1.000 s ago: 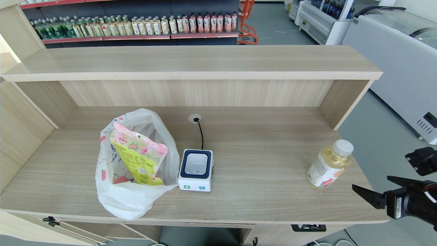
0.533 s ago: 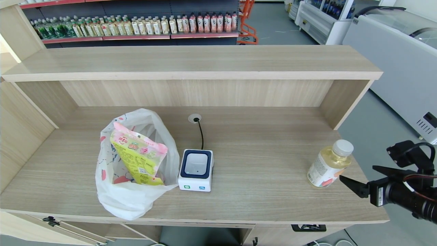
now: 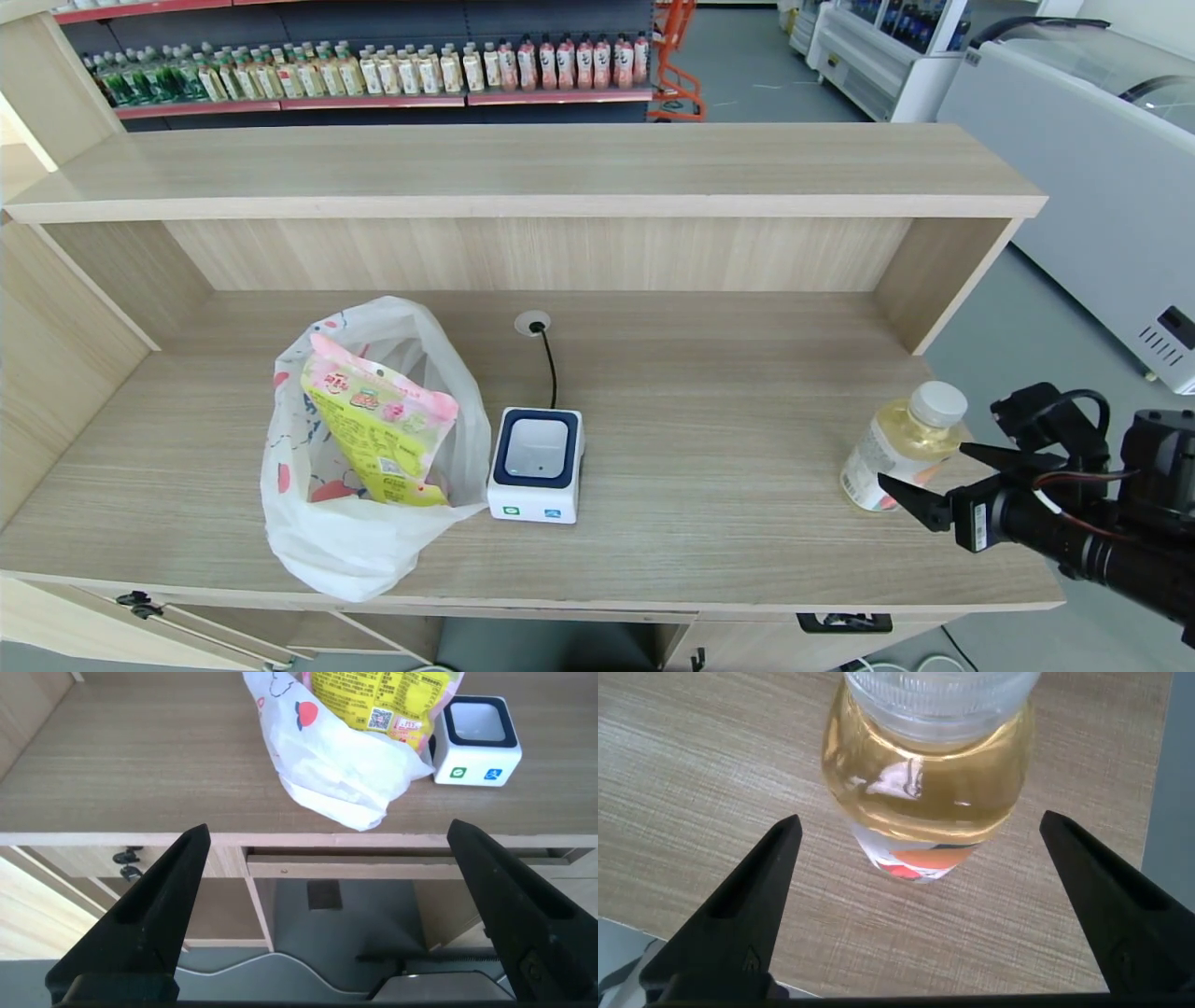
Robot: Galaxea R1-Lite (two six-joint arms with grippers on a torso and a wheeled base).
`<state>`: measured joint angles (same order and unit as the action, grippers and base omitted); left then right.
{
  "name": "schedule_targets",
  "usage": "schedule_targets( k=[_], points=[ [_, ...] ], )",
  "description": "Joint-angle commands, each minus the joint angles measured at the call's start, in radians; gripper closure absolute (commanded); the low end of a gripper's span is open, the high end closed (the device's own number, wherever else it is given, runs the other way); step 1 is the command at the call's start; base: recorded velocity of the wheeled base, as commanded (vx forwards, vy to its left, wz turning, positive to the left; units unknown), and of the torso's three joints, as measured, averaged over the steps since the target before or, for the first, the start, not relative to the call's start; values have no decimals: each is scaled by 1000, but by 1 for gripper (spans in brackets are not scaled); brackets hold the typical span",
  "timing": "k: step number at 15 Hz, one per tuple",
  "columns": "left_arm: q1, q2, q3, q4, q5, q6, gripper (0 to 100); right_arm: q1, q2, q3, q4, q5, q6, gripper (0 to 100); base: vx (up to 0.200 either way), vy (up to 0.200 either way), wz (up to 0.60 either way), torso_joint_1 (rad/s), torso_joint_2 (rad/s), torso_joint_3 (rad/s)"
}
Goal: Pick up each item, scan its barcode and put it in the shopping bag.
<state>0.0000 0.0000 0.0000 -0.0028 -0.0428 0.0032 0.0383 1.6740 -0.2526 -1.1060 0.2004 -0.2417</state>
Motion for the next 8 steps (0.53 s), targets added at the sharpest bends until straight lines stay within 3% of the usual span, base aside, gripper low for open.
schedule_targets(
  k=[1,8],
  points=[
    [0,2,0,0,0,0,0,15,56,-14,-22,1,-1,0,0,0,0,0,0,0],
    [0,2,0,0,0,0,0,45,171,-68,-121,33,1,0,0,0,0,0,0,0]
  ],
)
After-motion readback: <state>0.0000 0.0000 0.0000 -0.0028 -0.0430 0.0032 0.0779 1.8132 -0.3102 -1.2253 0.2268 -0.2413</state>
